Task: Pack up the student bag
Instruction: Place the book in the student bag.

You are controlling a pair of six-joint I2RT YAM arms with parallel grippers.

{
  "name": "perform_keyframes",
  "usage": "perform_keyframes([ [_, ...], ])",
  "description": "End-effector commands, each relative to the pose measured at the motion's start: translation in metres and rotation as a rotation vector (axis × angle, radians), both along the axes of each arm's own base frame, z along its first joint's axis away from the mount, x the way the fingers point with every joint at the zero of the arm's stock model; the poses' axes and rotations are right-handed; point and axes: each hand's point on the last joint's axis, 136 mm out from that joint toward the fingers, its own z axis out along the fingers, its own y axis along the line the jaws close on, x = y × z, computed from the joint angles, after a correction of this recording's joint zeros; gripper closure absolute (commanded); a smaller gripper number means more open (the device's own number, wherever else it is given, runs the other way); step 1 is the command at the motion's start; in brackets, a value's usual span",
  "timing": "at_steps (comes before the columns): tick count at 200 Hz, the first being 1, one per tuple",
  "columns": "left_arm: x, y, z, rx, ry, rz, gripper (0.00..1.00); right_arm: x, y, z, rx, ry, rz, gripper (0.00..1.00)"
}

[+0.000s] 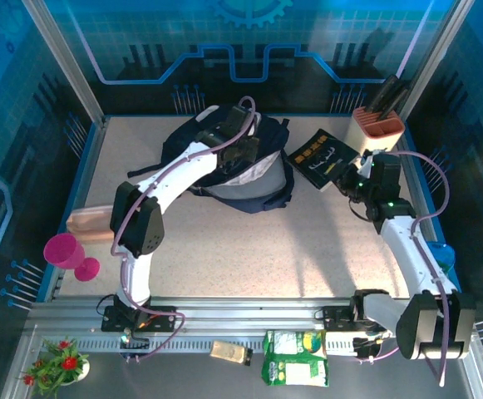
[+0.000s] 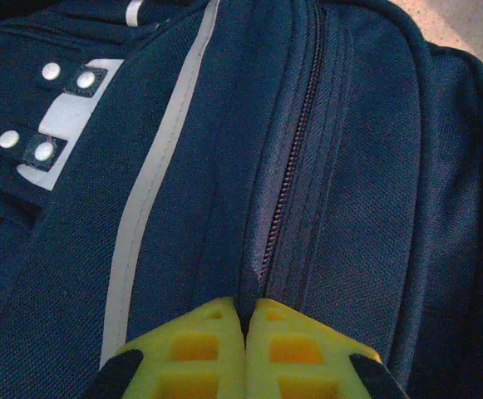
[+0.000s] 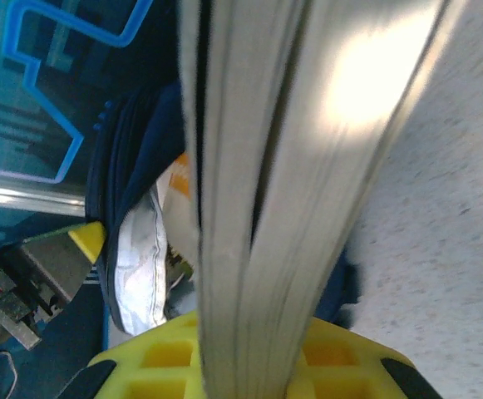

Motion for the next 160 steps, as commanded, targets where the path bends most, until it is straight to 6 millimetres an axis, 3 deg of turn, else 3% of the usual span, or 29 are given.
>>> perform_keyframes([
  [1,0.003,-0.003,0.097,-0.155,-0.213,-0.013,1.0,0.007,0.04,0.02,0.133,-0.092,0.126,1.0],
  [87,-0.01,0.007,0.135,-0.25,-0.238,-0.057,1.0,0.042,0.121,0.014,0.251,-0.137,0.243,1.0],
  [107,-0.011,0.009,0.137,-0.264,-0.236,-0.057,1.0,0.055,0.144,-0.004,0.243,-0.096,0.261,1.0],
  [115,-0.012,0.01,0.137,-0.269,-0.232,-0.056,1.0,0.065,0.153,0.001,0.247,-0.11,0.263,1.0],
  [160,-0.014,0.016,0.136,-0.279,-0.219,-0.044,1.0,0.099,0.182,-0.036,0.215,-0.073,0.218,1.0],
])
